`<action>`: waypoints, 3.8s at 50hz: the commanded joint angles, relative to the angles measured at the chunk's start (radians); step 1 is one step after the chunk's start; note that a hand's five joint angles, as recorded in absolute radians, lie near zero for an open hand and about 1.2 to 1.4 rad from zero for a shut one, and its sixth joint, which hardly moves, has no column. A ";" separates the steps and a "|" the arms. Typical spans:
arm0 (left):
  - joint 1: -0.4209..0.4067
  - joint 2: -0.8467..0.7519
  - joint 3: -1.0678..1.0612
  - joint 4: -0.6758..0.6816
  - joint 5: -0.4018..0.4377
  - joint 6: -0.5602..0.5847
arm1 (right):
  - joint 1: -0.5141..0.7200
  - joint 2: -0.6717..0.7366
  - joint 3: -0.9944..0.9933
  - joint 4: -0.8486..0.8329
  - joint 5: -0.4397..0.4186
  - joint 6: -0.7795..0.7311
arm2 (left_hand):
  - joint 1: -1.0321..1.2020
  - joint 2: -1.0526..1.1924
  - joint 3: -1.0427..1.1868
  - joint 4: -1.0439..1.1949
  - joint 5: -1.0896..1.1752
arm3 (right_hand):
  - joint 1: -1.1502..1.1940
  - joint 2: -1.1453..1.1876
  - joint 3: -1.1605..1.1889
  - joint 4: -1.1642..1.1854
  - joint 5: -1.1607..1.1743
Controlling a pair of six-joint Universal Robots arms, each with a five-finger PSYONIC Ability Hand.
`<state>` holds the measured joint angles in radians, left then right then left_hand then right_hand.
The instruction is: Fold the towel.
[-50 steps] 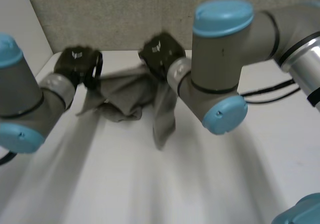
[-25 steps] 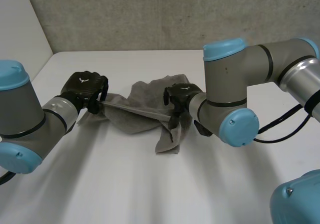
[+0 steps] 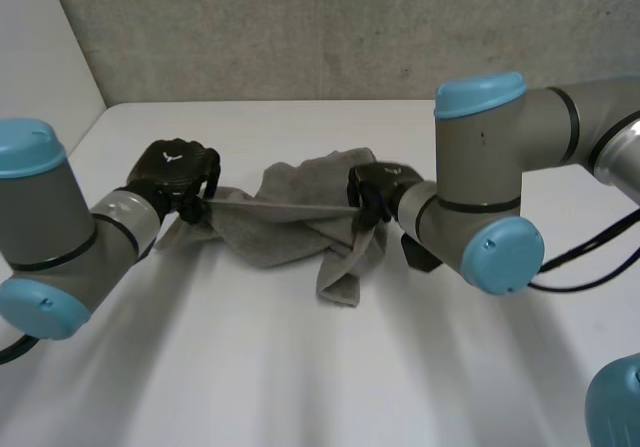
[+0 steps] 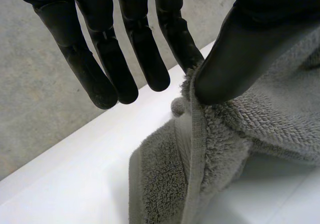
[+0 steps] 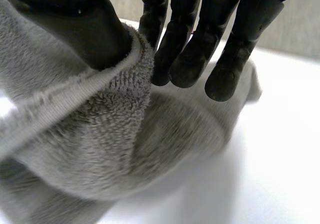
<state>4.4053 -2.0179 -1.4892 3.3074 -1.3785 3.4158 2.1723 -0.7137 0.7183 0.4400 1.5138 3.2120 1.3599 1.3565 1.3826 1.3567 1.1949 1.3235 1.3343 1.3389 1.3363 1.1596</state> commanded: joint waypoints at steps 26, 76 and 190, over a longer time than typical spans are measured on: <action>-0.018 0.010 0.420 0.222 -0.076 -0.121 | 0.083 0.009 -0.478 -0.307 -0.038 -0.785 | 0.036 0.040 0.014 0.040 0.027 | 0.073 0.062 0.057 0.060 0.062; 0.066 0.004 -0.207 0.205 0.076 0.204 | -0.121 0.008 -0.183 0.112 -0.044 -0.446 | -1.183 -1.180 -1.206 -1.180 -1.193 | -0.942 -0.953 -0.957 -0.955 -0.953; 0.037 0.005 0.313 -0.072 -0.013 0.065 | -0.322 -0.149 -0.168 0.144 -0.093 -0.286 | 0.036 0.040 0.014 0.040 0.027 | 0.073 0.062 0.057 0.060 0.062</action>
<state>4.4341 -2.1587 -1.1612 3.2685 -1.4568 3.4827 1.8429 -0.6966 0.4618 0.5359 1.4694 3.0168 1.3499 1.3516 1.3741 1.3538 1.1856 1.3229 1.3313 1.3430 1.3409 1.1679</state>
